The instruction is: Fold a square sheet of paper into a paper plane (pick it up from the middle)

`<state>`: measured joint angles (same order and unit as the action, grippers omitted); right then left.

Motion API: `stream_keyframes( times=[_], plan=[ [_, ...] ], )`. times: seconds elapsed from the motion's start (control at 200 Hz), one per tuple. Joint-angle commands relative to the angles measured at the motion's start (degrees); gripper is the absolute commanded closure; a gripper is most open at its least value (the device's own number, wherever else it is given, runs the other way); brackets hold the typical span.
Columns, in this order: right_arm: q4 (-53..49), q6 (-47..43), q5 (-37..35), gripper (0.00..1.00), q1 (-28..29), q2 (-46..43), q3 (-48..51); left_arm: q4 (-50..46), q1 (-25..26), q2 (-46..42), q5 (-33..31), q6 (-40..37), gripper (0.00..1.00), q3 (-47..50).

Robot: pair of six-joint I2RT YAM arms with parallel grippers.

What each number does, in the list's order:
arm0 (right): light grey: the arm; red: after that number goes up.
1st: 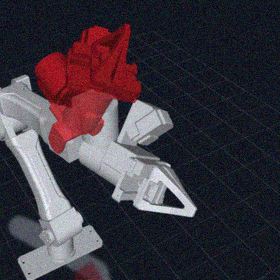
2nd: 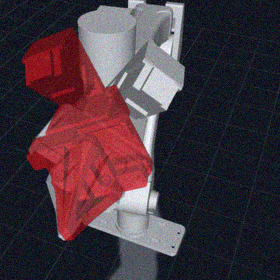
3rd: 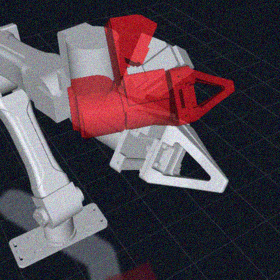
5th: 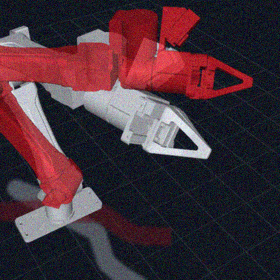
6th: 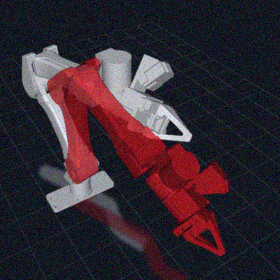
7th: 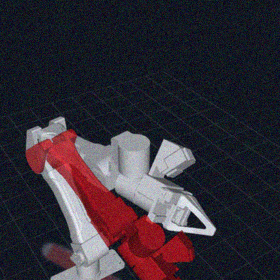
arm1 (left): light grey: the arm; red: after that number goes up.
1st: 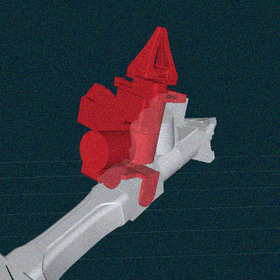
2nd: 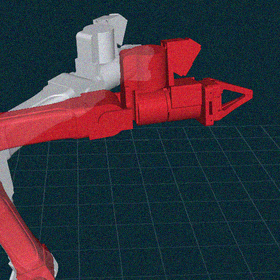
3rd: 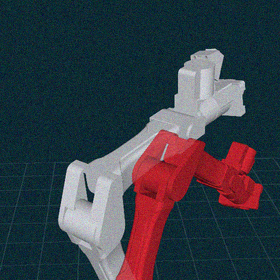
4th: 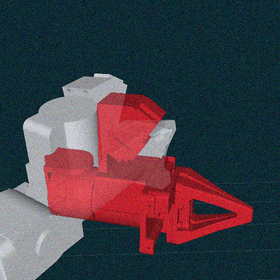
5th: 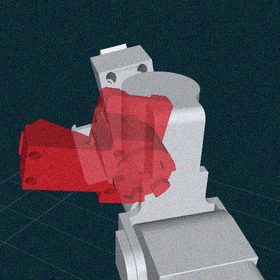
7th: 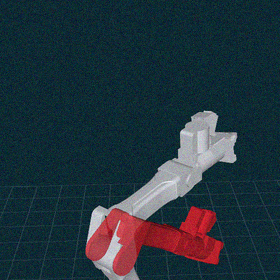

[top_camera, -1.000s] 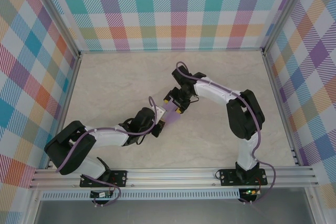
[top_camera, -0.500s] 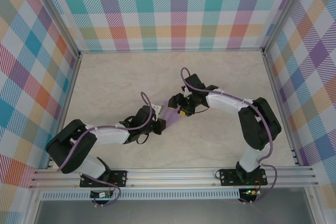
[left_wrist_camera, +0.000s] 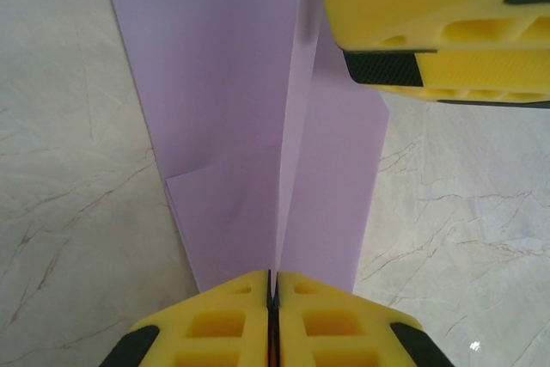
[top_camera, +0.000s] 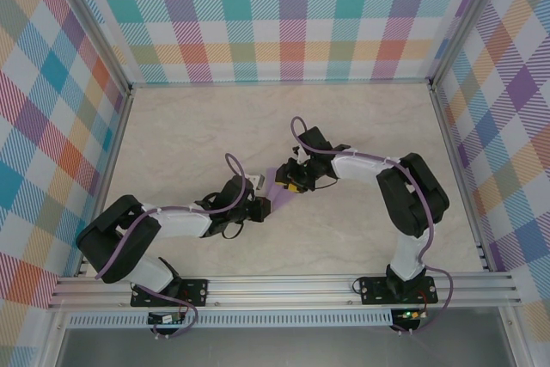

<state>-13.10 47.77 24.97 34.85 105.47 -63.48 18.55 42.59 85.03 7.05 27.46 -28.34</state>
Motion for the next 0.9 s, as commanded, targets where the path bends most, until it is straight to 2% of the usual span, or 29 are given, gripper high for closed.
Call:
stream_keyframes(
  times=[0.0, 0.285, 0.74, 0.895],
  plan=[
    [0.3, 1.4, 0.3, 0.61, -0.2, 1.2, 0.4, 0.5, -0.7, -0.3, 0.9, 0.6, 0.90, 0.8],
    [3.1, 2.4, 2.0, 0.58, -0.2, 2.9, 1.2, -1.1, -0.8, 0.7, 2.9, 1.3, 0.81, -0.7],
    [3.8, 0.8, 4.2, 0.50, -0.3, 5.4, 0.8, -3.8, -1.2, 1.1, 3.7, 3.2, 0.75, -3.1],
    [1.5, 0.1, 2.7, 0.49, -0.1, 6.6, -0.2, -5.9, -1.7, 0.4, 3.1, 4.7, 0.67, -3.3]
  ],
)
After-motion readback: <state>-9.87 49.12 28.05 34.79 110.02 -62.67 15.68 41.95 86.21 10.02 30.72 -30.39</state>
